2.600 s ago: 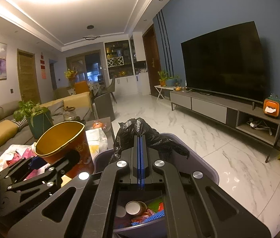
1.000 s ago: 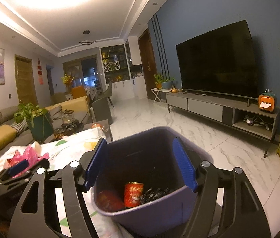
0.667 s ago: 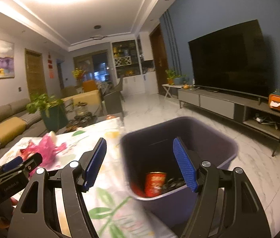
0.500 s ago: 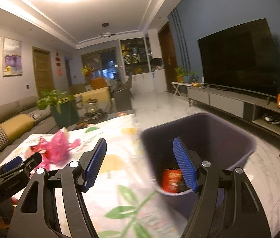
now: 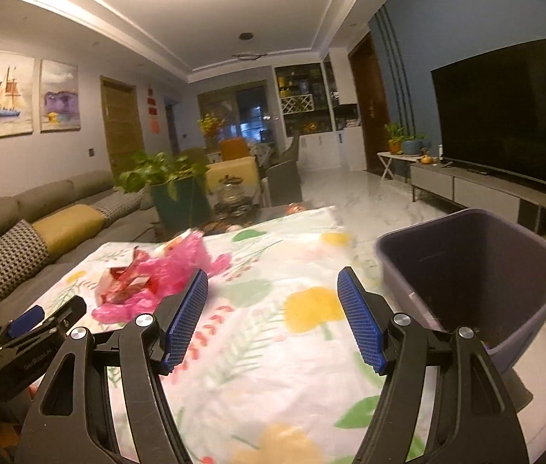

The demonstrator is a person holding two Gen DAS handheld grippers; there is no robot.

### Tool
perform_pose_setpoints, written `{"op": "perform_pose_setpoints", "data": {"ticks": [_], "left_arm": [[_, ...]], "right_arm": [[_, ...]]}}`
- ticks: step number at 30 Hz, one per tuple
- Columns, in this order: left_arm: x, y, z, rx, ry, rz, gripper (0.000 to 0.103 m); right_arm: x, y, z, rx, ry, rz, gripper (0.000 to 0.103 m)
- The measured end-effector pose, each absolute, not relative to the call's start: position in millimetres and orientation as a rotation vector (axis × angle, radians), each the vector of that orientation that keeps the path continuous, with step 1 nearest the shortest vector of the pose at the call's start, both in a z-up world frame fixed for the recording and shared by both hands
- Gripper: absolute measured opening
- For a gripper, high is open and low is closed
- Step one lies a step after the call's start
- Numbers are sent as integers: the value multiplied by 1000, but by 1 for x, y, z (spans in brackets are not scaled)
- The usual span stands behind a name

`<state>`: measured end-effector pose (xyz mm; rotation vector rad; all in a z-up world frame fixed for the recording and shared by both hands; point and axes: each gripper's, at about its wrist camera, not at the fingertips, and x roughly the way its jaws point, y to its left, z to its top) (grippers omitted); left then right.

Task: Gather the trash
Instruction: 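Move both open tools back to the pink plastic bags on the table, then grasp the pink plastic bag with the left tool while the right tool grasps the pink-and-red bag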

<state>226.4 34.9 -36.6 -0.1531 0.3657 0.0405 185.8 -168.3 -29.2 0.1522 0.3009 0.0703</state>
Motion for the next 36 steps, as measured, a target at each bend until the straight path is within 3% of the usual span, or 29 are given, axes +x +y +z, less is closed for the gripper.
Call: {"op": "perform_pose_setpoints", "data": {"ticks": [12,24,26,28,30,34,36], "left_arm": [[250,53,-48,-178,408,41,91],[318,10,-68,-109,544,-71,89],[325,9,-71,-117,584,-83,80],[332,10,-77,-127,624,-88,59],[335,14,-82,-150,646,-93,44],[334,24,-85,-216,646,-118,27],[328,30,-84,-243,634,-123,24]], "right_arm": [[210,-138,-36,125,321,87,69],[239,-148,-35,159,320,76,69],[245,-147,-35,160,323,80,69],[250,-145,-34,159,329,87,69],[253,-142,-35,157,337,95,69],[263,-132,-37,142,357,121,68],[268,-127,-39,137,371,134,68]]}}
